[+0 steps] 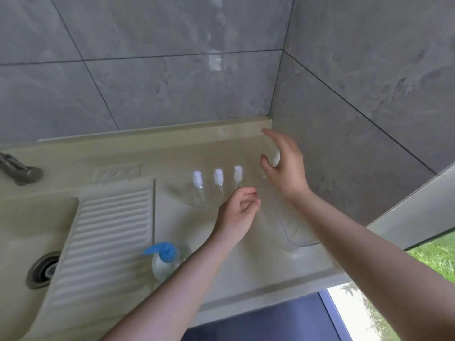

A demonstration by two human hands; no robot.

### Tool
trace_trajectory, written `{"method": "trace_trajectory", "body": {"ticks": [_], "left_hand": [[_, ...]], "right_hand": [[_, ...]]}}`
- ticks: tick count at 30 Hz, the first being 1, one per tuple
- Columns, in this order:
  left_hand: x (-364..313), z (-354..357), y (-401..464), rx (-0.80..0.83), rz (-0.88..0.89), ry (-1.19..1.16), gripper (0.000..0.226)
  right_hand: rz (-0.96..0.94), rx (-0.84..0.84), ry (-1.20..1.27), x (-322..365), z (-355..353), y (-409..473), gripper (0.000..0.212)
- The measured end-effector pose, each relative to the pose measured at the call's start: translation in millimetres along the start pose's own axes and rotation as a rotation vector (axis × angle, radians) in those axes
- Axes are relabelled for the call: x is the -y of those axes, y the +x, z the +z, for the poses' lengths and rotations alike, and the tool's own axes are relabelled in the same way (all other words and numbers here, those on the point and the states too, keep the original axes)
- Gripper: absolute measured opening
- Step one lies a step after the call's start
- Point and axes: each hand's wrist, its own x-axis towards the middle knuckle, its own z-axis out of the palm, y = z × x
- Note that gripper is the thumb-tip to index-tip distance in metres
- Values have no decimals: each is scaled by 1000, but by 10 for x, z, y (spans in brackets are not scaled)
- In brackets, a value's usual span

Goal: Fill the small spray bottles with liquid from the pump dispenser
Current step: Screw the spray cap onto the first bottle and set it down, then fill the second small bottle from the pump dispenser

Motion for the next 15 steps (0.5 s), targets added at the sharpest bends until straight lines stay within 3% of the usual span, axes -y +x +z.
{"method": "trace_trajectory", "body": {"ticks": [6,10,15], "left_hand": [[-183,-403,-93,-92,70,8,30],[-271,-879,-77,-160,31,113,42],[-257,-1453,-177,-170,-73,217,53]], "right_hand": [[-147,178,27,459,301,95,50],[-139,397,-50,642,581,124,39],[-216,627,-324,837,776,121,55]]}}
